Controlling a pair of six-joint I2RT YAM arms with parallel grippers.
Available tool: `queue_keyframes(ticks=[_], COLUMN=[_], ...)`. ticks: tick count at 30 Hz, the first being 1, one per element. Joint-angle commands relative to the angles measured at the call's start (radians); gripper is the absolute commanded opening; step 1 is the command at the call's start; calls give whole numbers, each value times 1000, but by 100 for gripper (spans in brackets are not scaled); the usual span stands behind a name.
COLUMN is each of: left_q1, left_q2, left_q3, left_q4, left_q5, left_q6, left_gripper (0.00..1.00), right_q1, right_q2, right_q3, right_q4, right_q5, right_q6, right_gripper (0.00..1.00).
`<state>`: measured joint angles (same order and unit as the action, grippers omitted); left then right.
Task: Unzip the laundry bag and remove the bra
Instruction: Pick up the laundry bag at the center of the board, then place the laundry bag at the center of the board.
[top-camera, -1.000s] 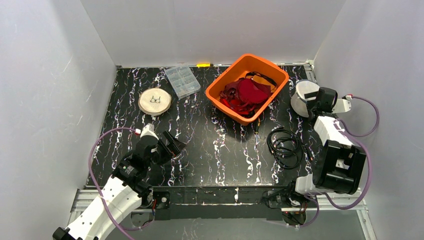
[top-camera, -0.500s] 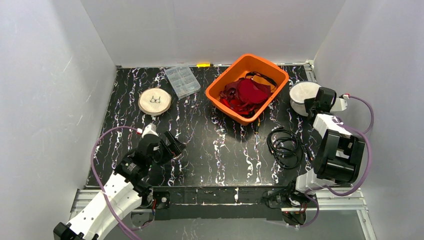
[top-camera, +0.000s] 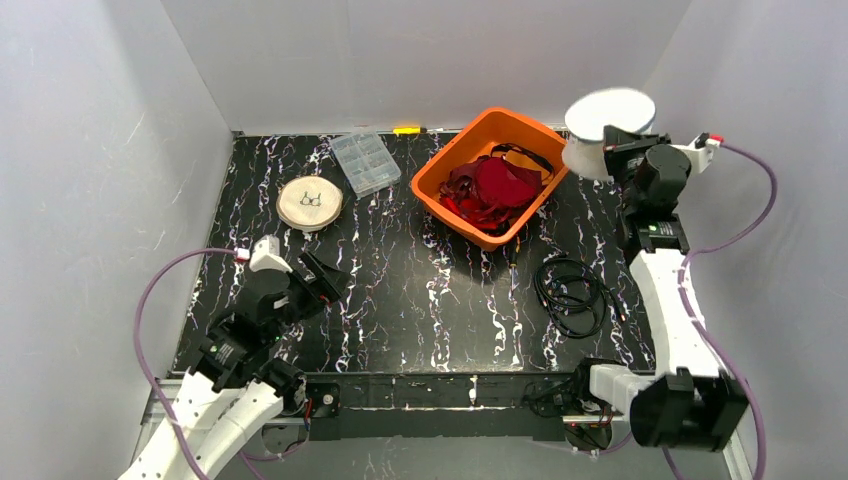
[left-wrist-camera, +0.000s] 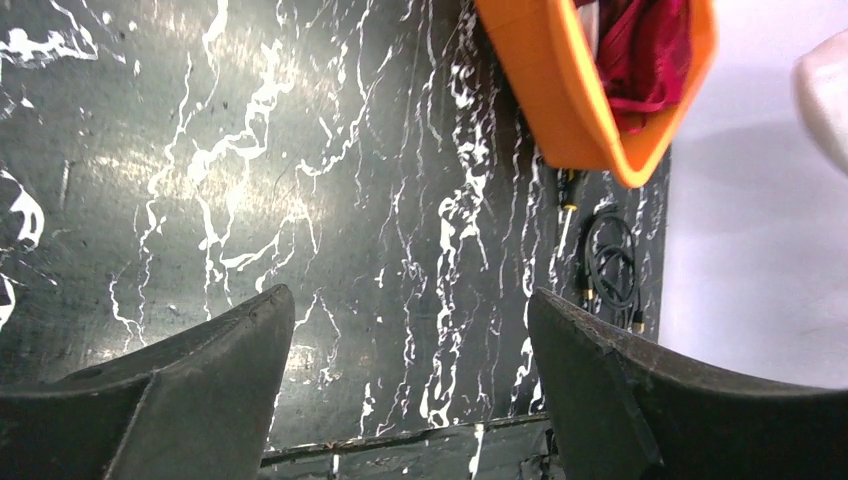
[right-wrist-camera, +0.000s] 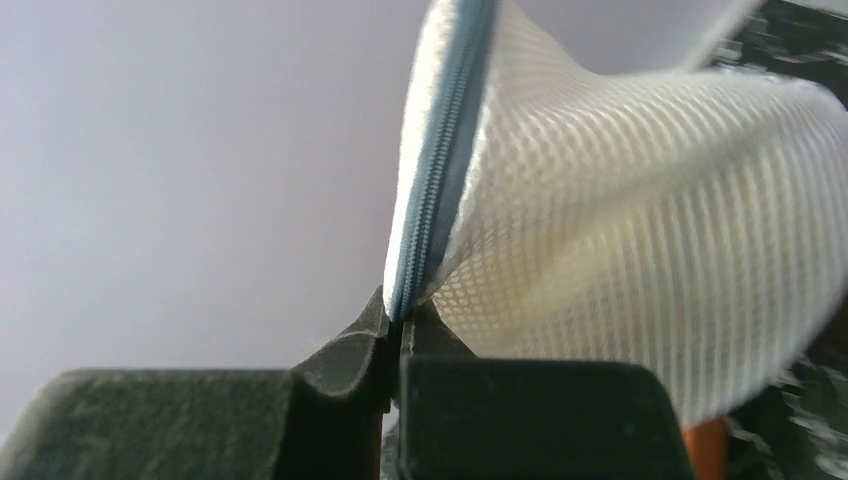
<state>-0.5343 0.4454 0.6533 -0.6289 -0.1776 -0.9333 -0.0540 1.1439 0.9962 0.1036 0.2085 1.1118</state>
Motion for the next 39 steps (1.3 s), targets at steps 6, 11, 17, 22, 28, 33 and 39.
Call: queue_keyframes(ticks=[6,11,17,22,28,33,39], left_q1=[-4,-3,-4,-4,-4,-4,-6], left_q2=[-89,-171,-274,-301,-339,-364,-344], left_q3=[81,49,-36,-127,-198,-311,-454], left_q4=[-118,-65,34,135,181,341,503], left_q5=[-66,-35,142,416,496,536,558], left_q6=[32,24,63,19,-50,-131,-199], left_gripper=[86,99,98,99,99,98,98], right_q1=[257,367,474,580,758,805,812], right_q2=[-254,-329,-358,-348,-328,-379,-495], right_q3=[151,70,-6,-124,-315,-588,-798], right_q4=[-59,-102,-216,-157,20,309,452], right_q5=[-276,-553,-712,-726,-652,-550,-392], right_q6=[-168,-185,-253,-261,-213,-38,95], right_gripper=[1,1,1,1,1,1,1])
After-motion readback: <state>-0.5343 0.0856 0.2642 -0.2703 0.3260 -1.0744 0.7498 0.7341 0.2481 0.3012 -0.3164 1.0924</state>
